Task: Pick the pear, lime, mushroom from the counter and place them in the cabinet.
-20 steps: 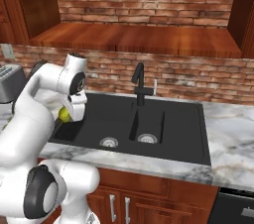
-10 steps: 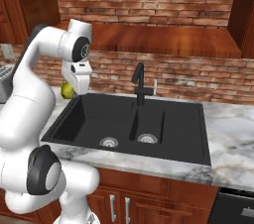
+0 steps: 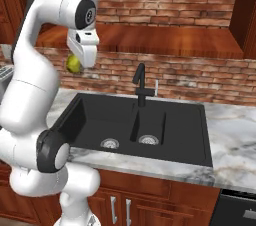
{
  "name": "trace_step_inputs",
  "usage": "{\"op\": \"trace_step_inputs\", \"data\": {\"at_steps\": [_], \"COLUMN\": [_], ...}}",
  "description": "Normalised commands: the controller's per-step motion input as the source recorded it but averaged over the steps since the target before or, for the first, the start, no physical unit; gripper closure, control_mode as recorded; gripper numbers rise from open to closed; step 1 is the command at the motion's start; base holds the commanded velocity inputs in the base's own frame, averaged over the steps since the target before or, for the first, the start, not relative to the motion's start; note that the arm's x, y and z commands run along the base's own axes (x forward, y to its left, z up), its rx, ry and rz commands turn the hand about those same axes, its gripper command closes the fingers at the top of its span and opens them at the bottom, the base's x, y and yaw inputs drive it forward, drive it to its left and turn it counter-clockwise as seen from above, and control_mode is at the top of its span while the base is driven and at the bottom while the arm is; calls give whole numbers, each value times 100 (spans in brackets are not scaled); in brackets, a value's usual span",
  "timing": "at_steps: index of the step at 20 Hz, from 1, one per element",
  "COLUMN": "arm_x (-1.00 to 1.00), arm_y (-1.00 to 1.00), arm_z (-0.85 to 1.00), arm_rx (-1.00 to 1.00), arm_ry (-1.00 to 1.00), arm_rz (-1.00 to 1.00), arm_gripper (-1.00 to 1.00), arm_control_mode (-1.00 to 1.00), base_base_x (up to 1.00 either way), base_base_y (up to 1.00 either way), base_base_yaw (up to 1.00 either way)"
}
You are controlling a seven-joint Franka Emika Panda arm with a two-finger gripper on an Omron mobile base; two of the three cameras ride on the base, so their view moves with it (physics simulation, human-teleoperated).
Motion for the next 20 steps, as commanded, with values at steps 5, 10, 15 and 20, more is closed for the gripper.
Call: {"op": "trace_step_inputs", "data": {"at_steps": [5,10,15,20], "arm_x": [61,70,39,54], "arm_y": [-34,-14,-1,0], "arm_z": [5,2,24,15], "arm_rx": [0,0,-1,-6], "arm_ry": [-21,-34,-49,-32], "arm_rz": [-6,-1,0,0], "arm_gripper": [100,100,100,100], "arm_control_mode": [-100,-100,-100,-100], "base_base_x": [0,0,0,0], "base_base_y": [0,0,0,0], "base_base_yaw": [0,0,0,0]}}
